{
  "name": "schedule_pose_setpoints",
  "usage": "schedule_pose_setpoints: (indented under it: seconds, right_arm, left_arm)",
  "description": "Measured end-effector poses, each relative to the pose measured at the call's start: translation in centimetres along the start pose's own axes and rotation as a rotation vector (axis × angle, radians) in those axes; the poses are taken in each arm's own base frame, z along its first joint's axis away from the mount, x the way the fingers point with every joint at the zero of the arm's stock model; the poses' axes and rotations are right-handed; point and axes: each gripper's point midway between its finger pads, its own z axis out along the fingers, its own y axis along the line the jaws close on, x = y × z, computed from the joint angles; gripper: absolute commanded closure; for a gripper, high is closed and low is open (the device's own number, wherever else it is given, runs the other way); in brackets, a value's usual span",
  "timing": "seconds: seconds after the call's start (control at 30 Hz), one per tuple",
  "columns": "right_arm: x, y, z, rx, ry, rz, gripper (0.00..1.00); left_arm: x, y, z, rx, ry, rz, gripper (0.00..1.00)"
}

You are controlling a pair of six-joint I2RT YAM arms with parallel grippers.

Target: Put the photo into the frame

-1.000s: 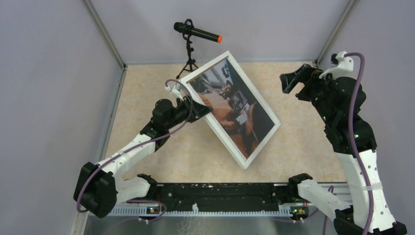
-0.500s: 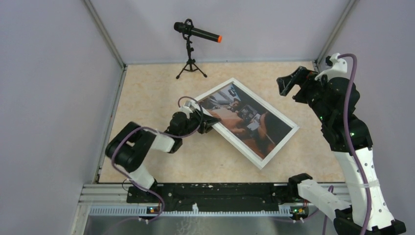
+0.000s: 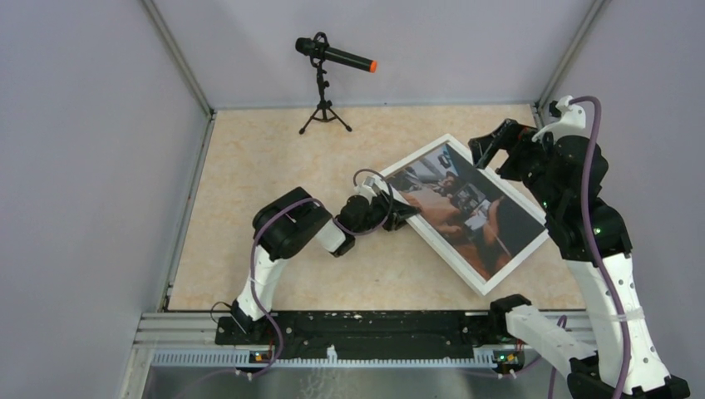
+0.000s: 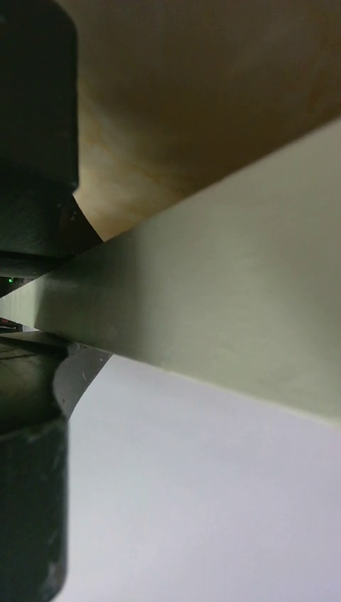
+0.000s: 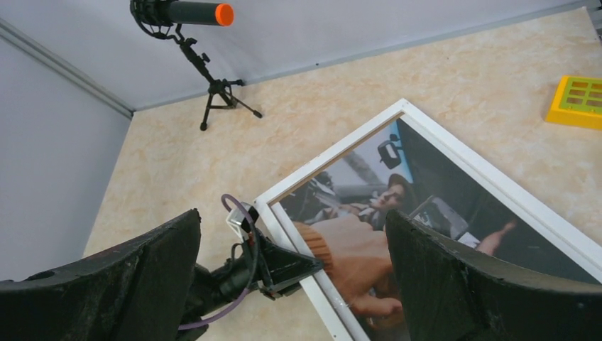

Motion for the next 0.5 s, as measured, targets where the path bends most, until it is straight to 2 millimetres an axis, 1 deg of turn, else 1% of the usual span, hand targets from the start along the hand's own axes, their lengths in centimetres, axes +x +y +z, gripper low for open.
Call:
schedule_pose_setpoints:
  seconds: [0.1, 0.17, 0.2, 0.23, 0.27, 0.3, 0.33, 0.43, 0.47, 0.5]
  right_arm:
    - [0.4, -0.2, 0.1, 0.005, 0.01, -0.001, 0.01]
    - [0.8, -0.3, 0.2, 0.009, 0.018, -0.002, 0.01]
    - [0.9, -0.4, 0.2, 0.011, 0.023, -0.002, 0.01]
    - [1.1, -0.5, 0.3, 0.012, 0.027, -0.002, 0.01]
    - [1.2, -0.5, 0.3, 0.013, 0.03, -0.003, 0.01]
    - [1.3, -0.6, 0.3, 0.015, 0.033, -0.003, 0.01]
    - [1.4, -0.6, 0.3, 0.016, 0.035, -0.003, 0.01]
    - [1.4, -0.6, 0.2, 0.015, 0.032, -0.003, 0.01]
    - [1.3, -0.6, 0.2, 0.014, 0.03, -0.002, 0.01]
    - [1.4, -0.6, 0.1, 0.013, 0.028, -0.002, 0.01]
  left_arm:
    - [1.3, -0.2, 1.5, 0.015, 0.02, 0.006, 1.0]
    - [1.8, -0.2, 2.1, 0.015, 0.029, 0.007, 1.0]
    - [2.0, -0.3, 2.5, 0.013, 0.035, 0.007, 0.96]
    - [2.1, -0.2, 2.9, 0.006, 0.04, 0.006, 0.87]
    - [2.2, -0.1, 3.2, 0.0, 0.045, 0.006, 0.83]
    - [2.3, -0.1, 3.4, -0.011, 0.048, 0.005, 0.77]
    - [2.3, -0.1, 3.6, -0.017, 0.05, 0.004, 0.68]
    - [2.4, 0.5, 3.7, -0.072, 0.057, 0.002, 0.52]
    - [2.5, 1.3, 3.5, -0.119, 0.062, 0.004, 0.42]
    - [2.6, 2.2, 3.3, -0.171, 0.067, 0.005, 0.28]
